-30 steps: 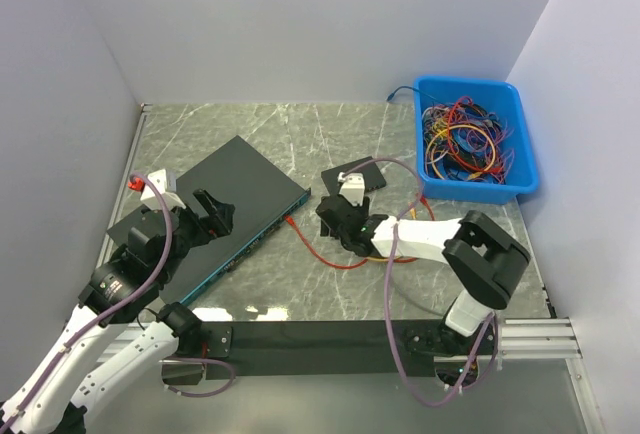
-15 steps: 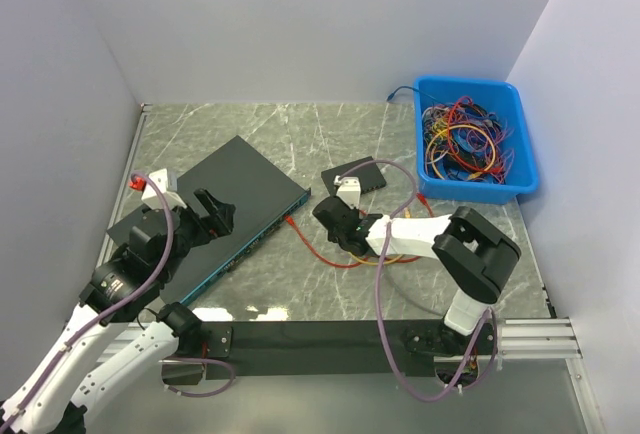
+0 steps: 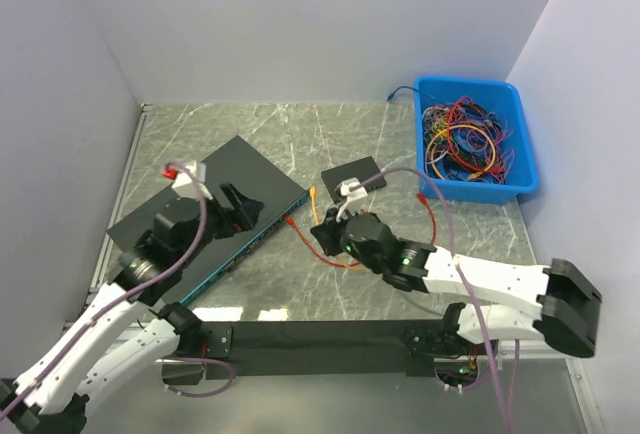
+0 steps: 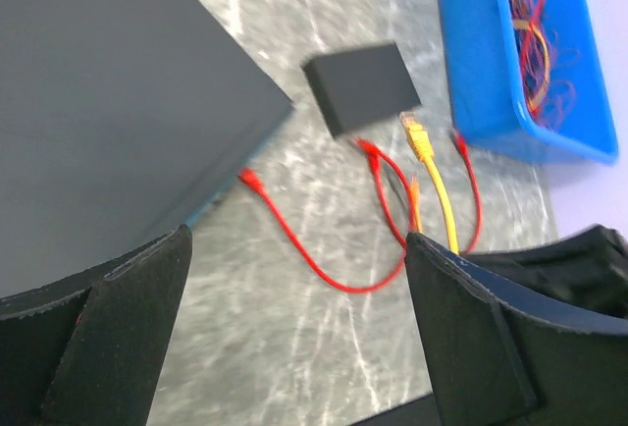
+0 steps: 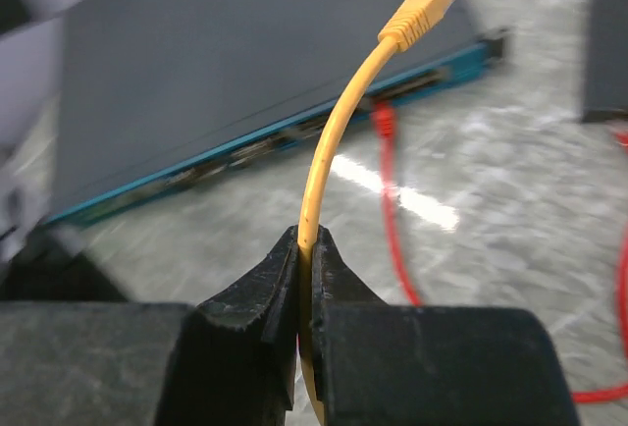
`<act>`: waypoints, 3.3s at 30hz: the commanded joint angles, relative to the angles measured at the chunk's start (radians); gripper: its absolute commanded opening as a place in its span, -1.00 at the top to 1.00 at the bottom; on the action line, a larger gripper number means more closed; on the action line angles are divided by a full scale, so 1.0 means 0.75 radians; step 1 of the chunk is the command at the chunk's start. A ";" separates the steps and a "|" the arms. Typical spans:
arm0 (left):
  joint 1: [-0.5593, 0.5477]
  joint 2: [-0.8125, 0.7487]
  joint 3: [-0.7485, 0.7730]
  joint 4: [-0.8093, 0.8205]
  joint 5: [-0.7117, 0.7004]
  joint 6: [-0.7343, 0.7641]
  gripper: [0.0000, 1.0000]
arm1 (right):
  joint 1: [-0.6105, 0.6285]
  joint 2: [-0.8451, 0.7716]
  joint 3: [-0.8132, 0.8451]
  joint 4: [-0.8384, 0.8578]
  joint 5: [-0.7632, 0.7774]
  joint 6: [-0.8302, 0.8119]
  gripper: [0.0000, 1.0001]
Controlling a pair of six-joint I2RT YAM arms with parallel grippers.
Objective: Insert the plug into the switch port
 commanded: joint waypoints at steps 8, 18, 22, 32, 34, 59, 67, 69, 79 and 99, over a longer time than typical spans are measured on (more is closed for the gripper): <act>0.003 0.009 -0.218 0.544 0.293 -0.108 -0.75 | 0.095 -0.353 -0.259 0.328 -0.531 -0.132 1.00; 0.003 -0.089 -0.359 0.746 0.442 -0.147 -0.55 | 0.140 -0.319 -0.273 0.426 -0.669 -0.140 1.00; 0.003 -0.108 -0.388 0.775 0.469 -0.159 -0.48 | 0.160 -0.284 -0.255 0.430 -0.661 -0.146 1.00; 0.003 -0.059 -0.390 0.734 0.505 -0.174 -0.25 | 0.189 -0.255 -0.199 0.399 -0.554 -0.199 1.00; 0.003 -0.061 -0.398 0.730 0.507 -0.176 -0.23 | 0.191 -0.253 -0.187 0.397 -0.540 -0.207 1.00; 0.003 -0.085 -0.406 0.702 0.526 -0.190 0.99 | 0.191 -0.114 -0.097 0.373 -0.299 -0.213 0.46; 0.003 -0.077 -0.365 0.501 0.358 -0.227 0.99 | 0.213 -0.120 0.073 0.071 -0.015 -0.279 -0.78; 0.003 -0.073 -0.361 0.470 0.315 -0.243 0.99 | 0.220 -0.110 0.118 0.033 0.039 -0.269 -0.79; 0.003 -0.071 -0.357 0.393 0.227 -0.337 0.99 | 0.232 0.172 0.332 -0.069 0.117 -0.224 -0.35; 0.003 -0.100 -0.355 0.354 0.178 -0.362 0.99 | 0.230 0.391 0.437 0.039 -0.059 -0.117 -0.16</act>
